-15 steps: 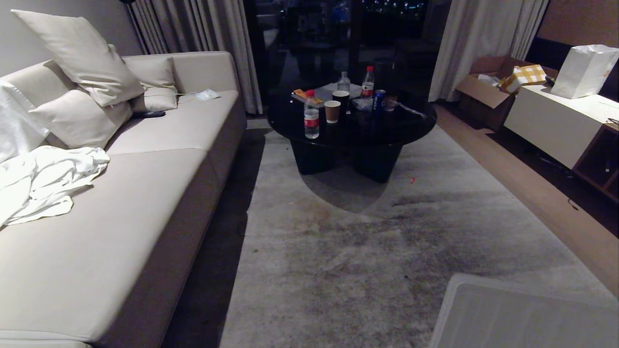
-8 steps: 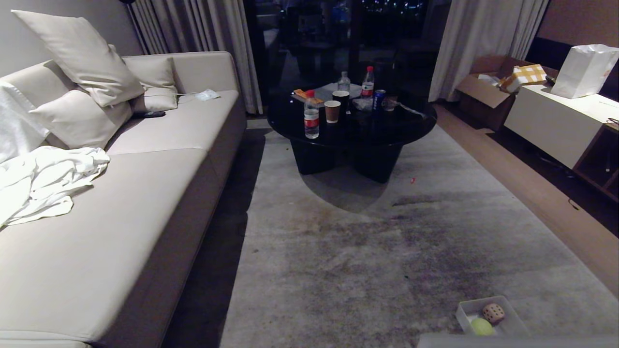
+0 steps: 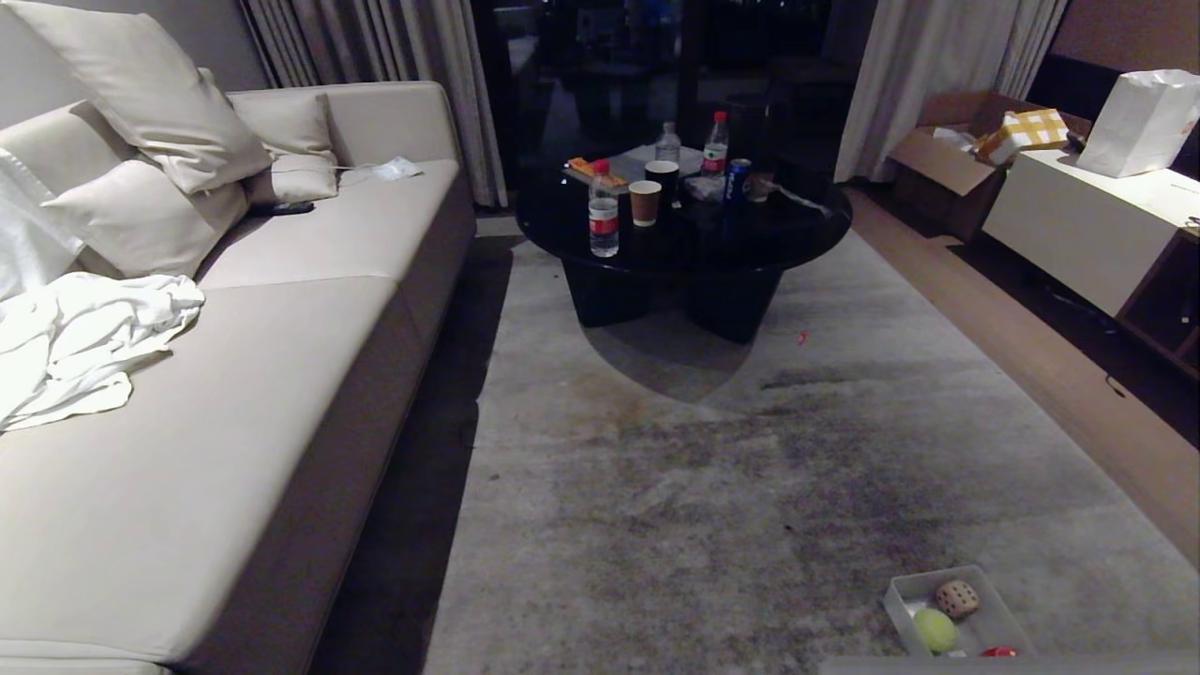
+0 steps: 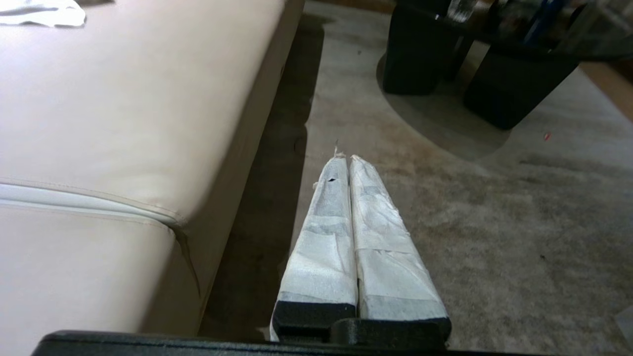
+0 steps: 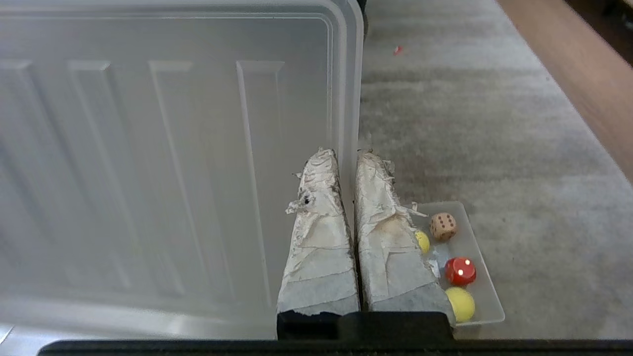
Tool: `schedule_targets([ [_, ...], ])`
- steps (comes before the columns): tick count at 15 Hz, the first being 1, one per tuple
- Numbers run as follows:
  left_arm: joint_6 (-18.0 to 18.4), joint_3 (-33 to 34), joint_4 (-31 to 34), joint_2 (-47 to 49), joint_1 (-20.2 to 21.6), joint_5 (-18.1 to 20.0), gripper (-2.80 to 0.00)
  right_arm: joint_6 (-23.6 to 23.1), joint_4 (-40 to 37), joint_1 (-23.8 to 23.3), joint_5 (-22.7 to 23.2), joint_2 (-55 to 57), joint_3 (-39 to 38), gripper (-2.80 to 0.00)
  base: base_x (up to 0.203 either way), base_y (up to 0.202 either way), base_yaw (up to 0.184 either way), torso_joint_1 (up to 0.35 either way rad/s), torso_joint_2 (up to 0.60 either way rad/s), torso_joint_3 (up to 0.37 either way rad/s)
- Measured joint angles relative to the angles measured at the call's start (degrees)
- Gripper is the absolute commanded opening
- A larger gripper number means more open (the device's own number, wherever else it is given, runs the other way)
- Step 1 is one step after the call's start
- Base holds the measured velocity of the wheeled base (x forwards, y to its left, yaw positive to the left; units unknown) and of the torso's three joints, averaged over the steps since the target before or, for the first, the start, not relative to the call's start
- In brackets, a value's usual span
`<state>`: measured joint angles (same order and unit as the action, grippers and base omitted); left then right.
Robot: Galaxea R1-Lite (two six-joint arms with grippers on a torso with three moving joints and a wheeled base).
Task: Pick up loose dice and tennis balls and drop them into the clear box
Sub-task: Close the lid
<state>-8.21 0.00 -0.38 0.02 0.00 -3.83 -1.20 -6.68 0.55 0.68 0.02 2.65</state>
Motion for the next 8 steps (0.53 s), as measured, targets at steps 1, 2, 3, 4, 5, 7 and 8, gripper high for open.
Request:
schedule_targets([
  [1, -0.06, 0.00, -0.01, 0.00, 0.00, 0.00, -2.80, -0.01, -0.06, 0.00, -0.02, -0.02, -0.01, -2.80, 0.000, 0.000, 0.000, -0.002, 0.00, -0.194],
  [2, -0.06, 0.00, 0.00, 0.00, 0.00, 0.00, -2.80, 0.01, -0.07, 0.00, -0.01, -0.02, -0.01, -2.80, 0.000, 0.000, 0.000, -0.001, 0.00, -0.195],
  [3, -0.06, 0.00, -0.02, 0.00, 0.00, 0.00, -2.80, 0.00, -0.10, 0.00, 0.00, -0.02, -0.01, -2.80, 0.000, 0.000, 0.000, 0.002, 0.00, -0.194],
  [4, -0.06, 0.00, 0.02, 0.00, 0.00, 0.00, -2.80, 0.00, -0.12, 0.00, 0.00, -0.02, -0.01, -2.80, 0.000, 0.000, 0.000, -0.005, 0.00, -0.198],
  [5, -0.06, 0.00, 0.01, 0.00, 0.00, 0.00, -2.80, -0.01, -0.15, 0.00, -0.02, -0.02, -0.01, -2.80, 0.000, 0.000, 0.000, 0.003, 0.00, -0.198],
  [7, -0.06, 0.00, -0.02, 0.00, 0.00, 0.00, -2.80, 0.00, -0.17, 0.00, 0.02, -0.02, -0.01, -2.80, 0.000, 0.000, 0.000, 0.002, 0.00, -0.201],
  [8, -0.08, 0.00, 0.00, 0.00, 0.00, 0.00, -2.80, 0.01, -0.17, 0.00, -0.01, -0.05, -0.01, -2.80, 0.000, 0.000, 0.000, 0.003, 0.00, -0.184],
])
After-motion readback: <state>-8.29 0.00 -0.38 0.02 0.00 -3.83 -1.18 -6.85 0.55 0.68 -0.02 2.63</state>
